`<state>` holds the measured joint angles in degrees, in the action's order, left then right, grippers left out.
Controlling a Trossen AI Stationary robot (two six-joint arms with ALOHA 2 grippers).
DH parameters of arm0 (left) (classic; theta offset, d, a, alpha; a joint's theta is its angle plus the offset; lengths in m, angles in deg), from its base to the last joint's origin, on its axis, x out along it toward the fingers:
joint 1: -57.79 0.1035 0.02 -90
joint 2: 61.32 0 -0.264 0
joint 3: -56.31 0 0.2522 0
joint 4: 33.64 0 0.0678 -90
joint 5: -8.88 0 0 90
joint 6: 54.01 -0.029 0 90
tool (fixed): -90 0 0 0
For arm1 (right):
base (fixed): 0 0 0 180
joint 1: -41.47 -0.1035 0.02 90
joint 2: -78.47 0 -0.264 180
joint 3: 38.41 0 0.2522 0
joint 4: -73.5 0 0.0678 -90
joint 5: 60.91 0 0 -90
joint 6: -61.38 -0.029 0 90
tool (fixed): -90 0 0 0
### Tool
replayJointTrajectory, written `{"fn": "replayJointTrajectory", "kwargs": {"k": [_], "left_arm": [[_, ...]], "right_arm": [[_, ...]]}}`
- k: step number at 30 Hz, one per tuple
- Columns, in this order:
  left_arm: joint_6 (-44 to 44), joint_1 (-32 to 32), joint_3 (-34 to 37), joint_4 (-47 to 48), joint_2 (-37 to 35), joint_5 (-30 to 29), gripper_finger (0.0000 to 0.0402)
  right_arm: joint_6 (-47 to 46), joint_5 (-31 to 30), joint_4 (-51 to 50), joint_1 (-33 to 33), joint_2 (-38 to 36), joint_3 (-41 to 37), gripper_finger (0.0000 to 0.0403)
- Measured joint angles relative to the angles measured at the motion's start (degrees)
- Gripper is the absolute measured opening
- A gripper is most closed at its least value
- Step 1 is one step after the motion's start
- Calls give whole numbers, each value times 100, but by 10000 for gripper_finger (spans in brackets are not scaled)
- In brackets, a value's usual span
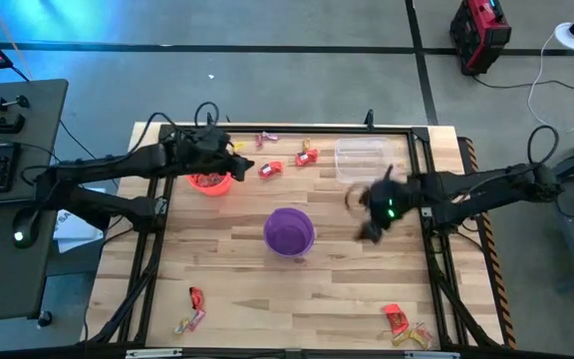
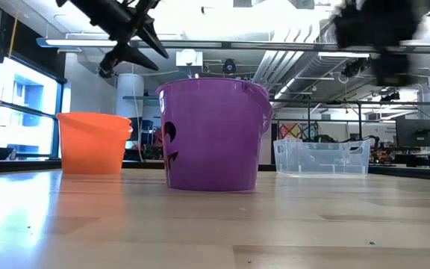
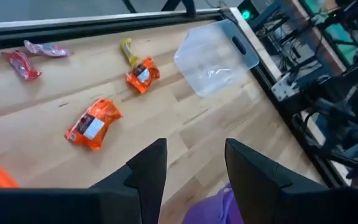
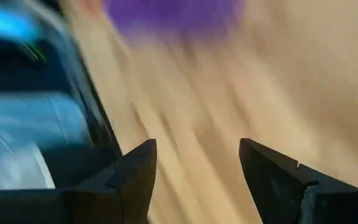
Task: Sort candy by brand, put in halloween buckets
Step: Put the orange gummy into the orange bucket
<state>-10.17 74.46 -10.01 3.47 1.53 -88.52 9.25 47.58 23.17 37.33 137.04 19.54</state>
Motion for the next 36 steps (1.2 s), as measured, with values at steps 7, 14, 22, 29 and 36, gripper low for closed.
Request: {"fn": "replayJointTrajectory", "kwargs": {"k": [7, 14, 22, 29, 36], "left_arm": [[-643, 192, 2, -833, 276, 545, 154], [-1367, 498, 2, -1175, 297, 985, 154], [-1542, 718, 2, -1136, 286, 1449, 154], [-1503, 732, 2, -1134, 286, 1545, 154], [-1498, 732, 2, -1137, 286, 1543, 154]], "right_arm": [[-2475, 889, -1355, -1816, 504, -4, 224], [-2787, 2564, -1077, -2646, 1935, -9, 224], [-2042, 3744, -382, -3092, 3536, -11, 224], [-1738, 4058, -179, -3528, 4217, -11, 224], [-2245, 4002, 867, -3822, 4571, -11, 224]]}}
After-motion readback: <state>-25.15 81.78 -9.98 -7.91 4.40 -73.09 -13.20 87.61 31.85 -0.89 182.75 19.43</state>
